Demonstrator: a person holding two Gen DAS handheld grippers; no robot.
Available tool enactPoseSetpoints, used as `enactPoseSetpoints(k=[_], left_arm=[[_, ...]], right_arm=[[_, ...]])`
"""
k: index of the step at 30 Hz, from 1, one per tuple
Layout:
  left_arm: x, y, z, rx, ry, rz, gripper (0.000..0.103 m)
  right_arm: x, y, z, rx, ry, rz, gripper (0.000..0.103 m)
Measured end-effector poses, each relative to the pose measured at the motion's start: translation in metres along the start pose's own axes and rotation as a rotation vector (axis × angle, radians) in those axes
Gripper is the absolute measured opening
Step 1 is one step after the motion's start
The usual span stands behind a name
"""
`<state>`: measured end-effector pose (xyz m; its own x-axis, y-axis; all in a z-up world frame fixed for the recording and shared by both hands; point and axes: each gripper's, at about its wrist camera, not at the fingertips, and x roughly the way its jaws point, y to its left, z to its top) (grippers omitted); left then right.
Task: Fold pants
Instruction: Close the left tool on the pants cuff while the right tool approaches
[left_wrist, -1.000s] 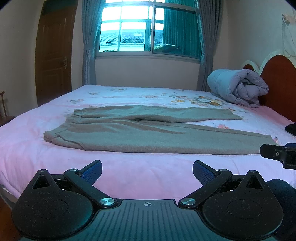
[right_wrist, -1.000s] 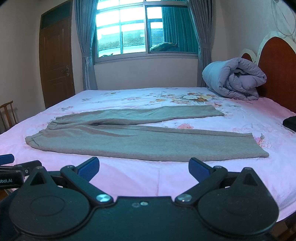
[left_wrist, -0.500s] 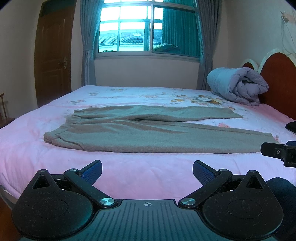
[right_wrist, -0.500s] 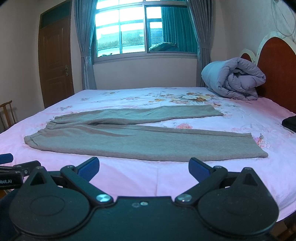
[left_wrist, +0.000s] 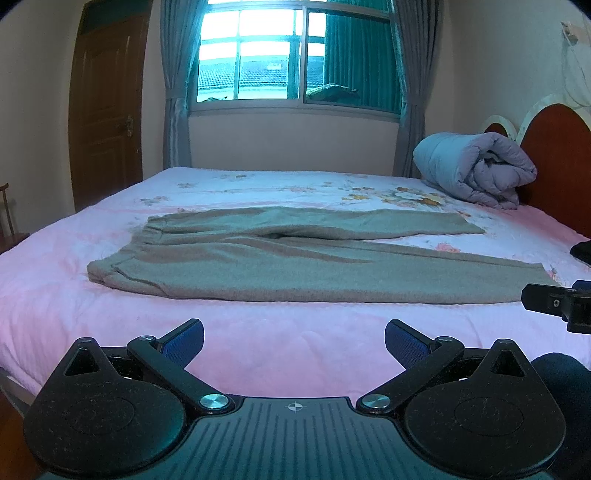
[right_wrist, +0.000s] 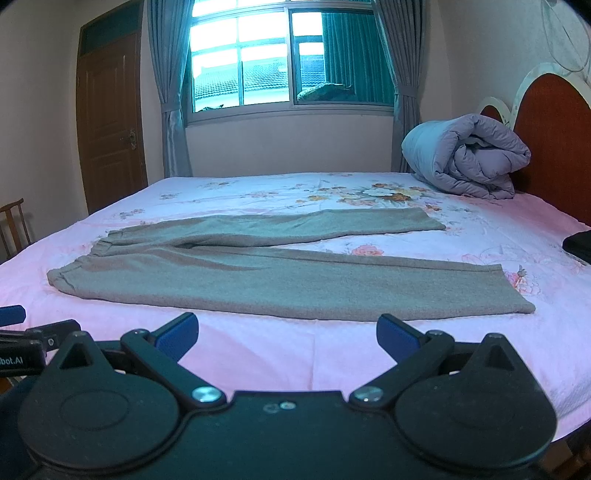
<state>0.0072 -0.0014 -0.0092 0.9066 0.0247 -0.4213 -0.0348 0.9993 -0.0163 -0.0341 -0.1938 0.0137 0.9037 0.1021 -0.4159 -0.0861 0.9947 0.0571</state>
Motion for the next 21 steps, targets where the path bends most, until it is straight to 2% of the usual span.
enactPoseSetpoints(k=[5, 9, 13, 17, 21], left_arm=[[0.003, 0.006, 0.005, -0.010, 0.026, -0.006, 0.103], [0.012, 0.022, 0.009, -0.065, 0.059, -0.009, 0.103], [0.023, 0.029, 0.013, -0.081, 0.074, 0.026, 0.103], [0.041, 0.046, 0.029, -0.069, 0.050, 0.054, 0.103], [0.075, 0.083, 0.060, -0.087, 0.027, 0.101, 0.103]], right_arm=[[0.003, -0.003, 0.002, 0.002, 0.012, 0.004, 0.097], [0.005, -0.008, 0.008, 0.015, 0.011, 0.011, 0.097], [0.015, -0.005, 0.016, -0.009, 0.011, 0.013, 0.097], [0.032, -0.002, 0.036, -0.030, -0.004, 0.035, 0.097], [0.062, -0.005, 0.072, -0.067, -0.033, 0.028, 0.097]])
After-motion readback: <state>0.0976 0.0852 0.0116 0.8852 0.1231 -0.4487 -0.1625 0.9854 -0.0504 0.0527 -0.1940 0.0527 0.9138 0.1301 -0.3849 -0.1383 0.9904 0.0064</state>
